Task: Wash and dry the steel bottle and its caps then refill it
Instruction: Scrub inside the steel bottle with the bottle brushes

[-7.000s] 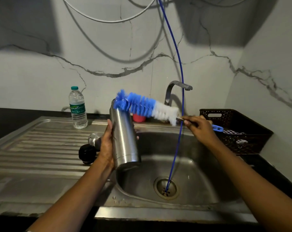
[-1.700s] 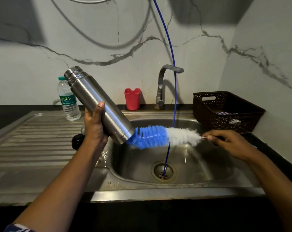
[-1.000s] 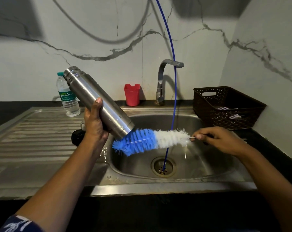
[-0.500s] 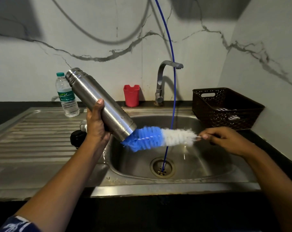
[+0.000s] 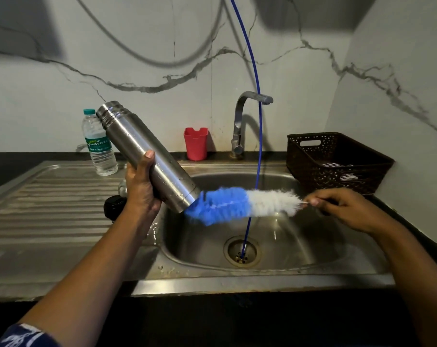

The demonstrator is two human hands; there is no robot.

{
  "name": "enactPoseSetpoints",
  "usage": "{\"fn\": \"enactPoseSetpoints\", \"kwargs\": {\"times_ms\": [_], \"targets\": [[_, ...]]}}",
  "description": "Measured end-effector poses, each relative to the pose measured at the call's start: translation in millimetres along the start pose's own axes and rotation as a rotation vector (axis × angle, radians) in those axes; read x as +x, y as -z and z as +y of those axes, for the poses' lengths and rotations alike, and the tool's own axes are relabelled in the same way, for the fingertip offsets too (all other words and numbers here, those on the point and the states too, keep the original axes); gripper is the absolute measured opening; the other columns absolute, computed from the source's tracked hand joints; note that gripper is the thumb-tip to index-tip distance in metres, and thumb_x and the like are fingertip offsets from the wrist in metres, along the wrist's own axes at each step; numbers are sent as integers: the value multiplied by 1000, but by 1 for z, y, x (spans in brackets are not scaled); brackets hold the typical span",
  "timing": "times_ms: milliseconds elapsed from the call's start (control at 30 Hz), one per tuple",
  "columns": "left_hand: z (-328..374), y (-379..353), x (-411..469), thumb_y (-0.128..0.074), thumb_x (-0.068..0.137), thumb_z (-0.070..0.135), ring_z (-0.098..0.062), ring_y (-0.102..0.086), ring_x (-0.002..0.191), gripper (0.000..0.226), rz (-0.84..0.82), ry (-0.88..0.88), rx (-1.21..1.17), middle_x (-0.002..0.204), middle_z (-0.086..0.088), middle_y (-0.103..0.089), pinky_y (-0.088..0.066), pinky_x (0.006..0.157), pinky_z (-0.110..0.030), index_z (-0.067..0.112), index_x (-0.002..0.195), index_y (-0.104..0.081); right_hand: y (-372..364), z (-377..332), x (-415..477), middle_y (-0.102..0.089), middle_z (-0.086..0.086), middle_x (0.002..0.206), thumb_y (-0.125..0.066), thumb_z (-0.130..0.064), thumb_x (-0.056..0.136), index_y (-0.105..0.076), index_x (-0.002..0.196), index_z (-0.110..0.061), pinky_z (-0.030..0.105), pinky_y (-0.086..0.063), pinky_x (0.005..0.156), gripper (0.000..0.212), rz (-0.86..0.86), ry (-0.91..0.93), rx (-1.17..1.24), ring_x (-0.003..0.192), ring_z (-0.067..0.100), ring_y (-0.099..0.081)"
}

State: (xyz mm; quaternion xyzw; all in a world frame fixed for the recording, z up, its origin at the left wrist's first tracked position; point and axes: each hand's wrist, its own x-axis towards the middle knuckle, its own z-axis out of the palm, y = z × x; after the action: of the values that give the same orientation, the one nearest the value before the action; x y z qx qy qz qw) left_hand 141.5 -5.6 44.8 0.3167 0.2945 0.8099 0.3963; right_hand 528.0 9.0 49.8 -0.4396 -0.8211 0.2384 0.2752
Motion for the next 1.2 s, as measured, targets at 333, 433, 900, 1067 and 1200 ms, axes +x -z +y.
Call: {"fn": "enactPoseSetpoints", "kwargs": {"times_ms": [333,433,900,1067,1200], "targets": [[-1,-2,-2,-83,51,43,-19,-65,86,95,-37,5,2,98,-6,-60,-56,72,-35,10,132,-45,-6,-1,2,-69,-12,81,-43,-81,71,-64,95,-57,38,-49,71,40,11,-25,-121,72,3,-60],[-3,-3,-4,-81,52,42,-18,-65,85,99,-37,7,21,97,-6,-60,-56,70,-32,8,136,-42,-14,-6,4,-70,-12,84,-54,-58,84,-67,85,-53,34,-49,72,13,-29,-49,-165,74,0,-60],[-3,-7,-7,-88,42,44,-11,-67,72,88,-72,-5,50,78,6,-67,-56,64,-29,17,116,-49,-22,-13,7,-69,-12,88,-56,-35,91,-66,91,-47,34,-48,77,16,-59,-56,-275,82,12,-62],[-4,-9,-8,-88,43,44,-9,-67,72,97,-78,-24,86,77,9,-68,-56,63,-27,11,123,-45,-4,2,-2,-70,-10,89,-56,-40,88,-69,93,-49,43,-51,81,16,-61,-119,-170,84,12,-63],[0,-9,-7,-88,45,42,-10,-66,72,91,-74,-35,111,81,7,-66,-56,64,-27,12,121,-47,16,17,-13,-70,-19,90,-55,-55,83,-70,91,-46,42,-50,87,19,-26,-173,-120,90,10,-63]]}}
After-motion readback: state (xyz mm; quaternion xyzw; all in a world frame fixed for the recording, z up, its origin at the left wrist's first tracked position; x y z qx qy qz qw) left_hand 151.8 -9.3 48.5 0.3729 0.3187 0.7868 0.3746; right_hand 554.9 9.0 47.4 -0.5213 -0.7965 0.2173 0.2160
